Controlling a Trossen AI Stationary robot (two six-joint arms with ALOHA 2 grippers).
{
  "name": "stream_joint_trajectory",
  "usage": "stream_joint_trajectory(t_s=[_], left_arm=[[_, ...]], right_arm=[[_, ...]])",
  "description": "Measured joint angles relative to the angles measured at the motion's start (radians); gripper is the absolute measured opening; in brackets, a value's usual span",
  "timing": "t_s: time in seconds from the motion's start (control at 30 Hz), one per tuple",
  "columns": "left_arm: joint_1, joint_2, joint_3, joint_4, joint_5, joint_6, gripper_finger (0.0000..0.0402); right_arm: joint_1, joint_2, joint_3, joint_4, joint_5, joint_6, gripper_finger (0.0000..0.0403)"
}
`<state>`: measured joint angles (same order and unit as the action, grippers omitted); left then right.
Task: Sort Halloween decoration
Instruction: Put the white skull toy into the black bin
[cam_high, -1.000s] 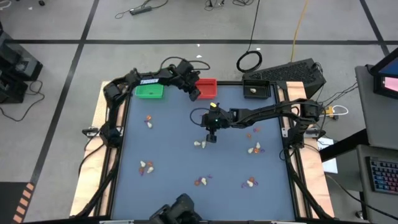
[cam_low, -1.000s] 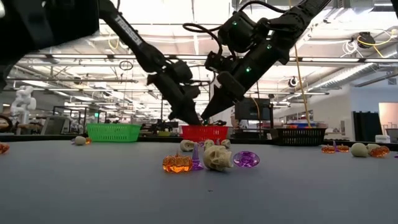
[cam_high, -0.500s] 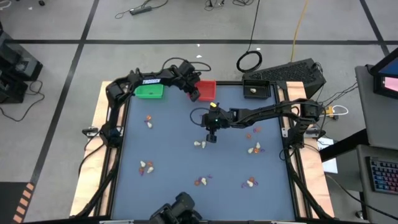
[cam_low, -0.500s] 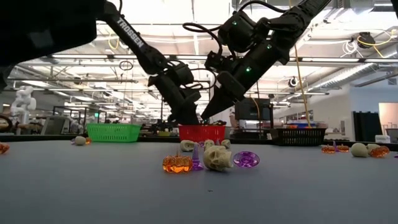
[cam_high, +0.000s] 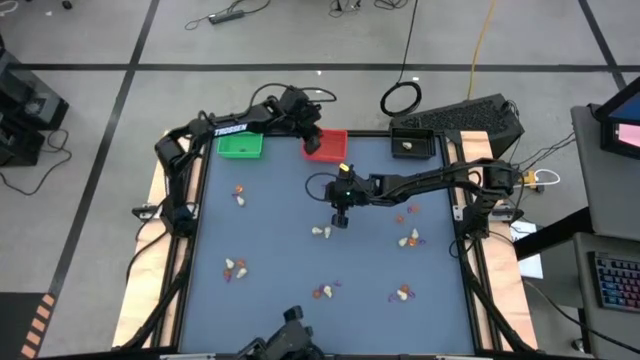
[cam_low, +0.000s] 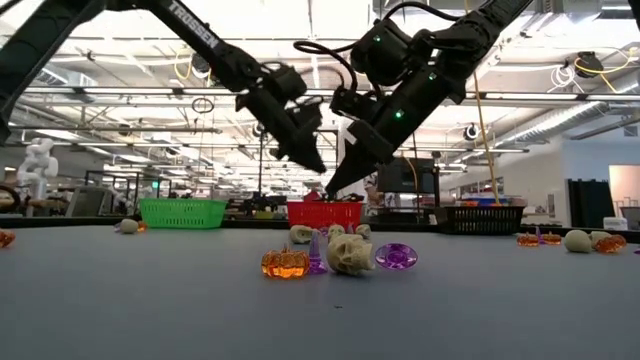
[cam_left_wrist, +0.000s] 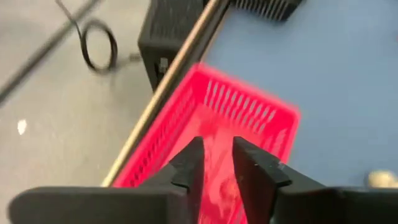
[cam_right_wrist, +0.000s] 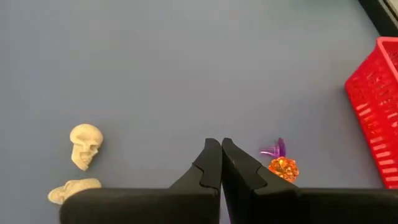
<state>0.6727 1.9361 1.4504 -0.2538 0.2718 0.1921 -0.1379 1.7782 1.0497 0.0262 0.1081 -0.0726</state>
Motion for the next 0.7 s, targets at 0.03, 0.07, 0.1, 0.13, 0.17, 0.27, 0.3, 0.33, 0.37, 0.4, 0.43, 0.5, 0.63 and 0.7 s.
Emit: stream_joint_trajectory(t_s=[0.03, 0.07, 0.1, 0.13, 0.17, 0.27, 0.3, 0.33, 0.37, 0.4, 0.43, 0.5, 0.63, 0.7], left_arm=[[-0.005, -0.010, -0.009, 0.021, 0.000, 0.000, 0.0069], [-0.009, -0.022, -0.024, 0.044, 0.000, 0.000, 0.0059], [-0.014, -0.033, -0.043, 0.068, 0.000, -0.001, 0.0048], [-0.020, -0.044, -0.064, 0.099, 0.000, -0.002, 0.0038], [-0.024, -0.058, -0.086, 0.133, 0.000, -0.003, 0.0028], [-0.041, -0.095, -0.164, 0.234, 0.001, -0.028, 0.0006], [-0.046, -0.109, -0.195, 0.260, 0.001, -0.035, 0.0005], [-0.049, -0.123, -0.227, 0.294, 0.000, -0.048, 0.0005], [-0.054, -0.138, -0.259, 0.325, 0.000, -0.054, 0.0006], [-0.061, -0.152, -0.291, 0.360, 0.000, -0.055, 0.0006], [-0.066, -0.169, -0.322, 0.387, -0.007, -0.056, 0.0006], [-0.079, -0.212, -0.388, 0.426, -0.023, -0.077, 0.0006], [-0.112, -0.290, -0.517, 0.528, -0.053, -0.107, 0.0006], [-0.135, -0.319, -0.579, 0.603, -0.075, -0.131, 0.0006]], right_arm=[[0.000, 0.000, -0.007, 0.010, 0.000, 0.000, 0.0000], [0.000, 0.000, -0.016, 0.016, 0.000, 0.000, 0.0000], [0.000, 0.000, -0.027, 0.023, 0.001, 0.000, 0.0000], [-0.001, 0.001, -0.037, 0.031, 0.000, 0.000, 0.0000], [-0.001, 0.001, -0.048, 0.047, 0.001, 0.000, 0.0000], [-0.001, 0.000, -0.093, 0.142, -0.001, 0.004, 0.0000], [-0.002, 0.000, -0.109, 0.173, -0.002, 0.007, 0.0000], [-0.003, 0.000, -0.126, 0.200, -0.004, 0.010, 0.0000], [-0.005, 0.000, -0.140, 0.228, -0.005, 0.017, 0.0000], [-0.006, 0.000, -0.156, 0.258, -0.005, 0.026, 0.0000], [-0.006, 0.000, -0.172, 0.288, -0.005, 0.035, 0.0000], [-0.006, 0.000, -0.201, 0.343, -0.006, 0.051, 0.0000], [-0.006, 0.000, -0.254, 0.457, -0.036, 0.070, 0.0000], [-0.006, 0.000, -0.275, 0.506, -0.060, 0.084, 0.0000]])
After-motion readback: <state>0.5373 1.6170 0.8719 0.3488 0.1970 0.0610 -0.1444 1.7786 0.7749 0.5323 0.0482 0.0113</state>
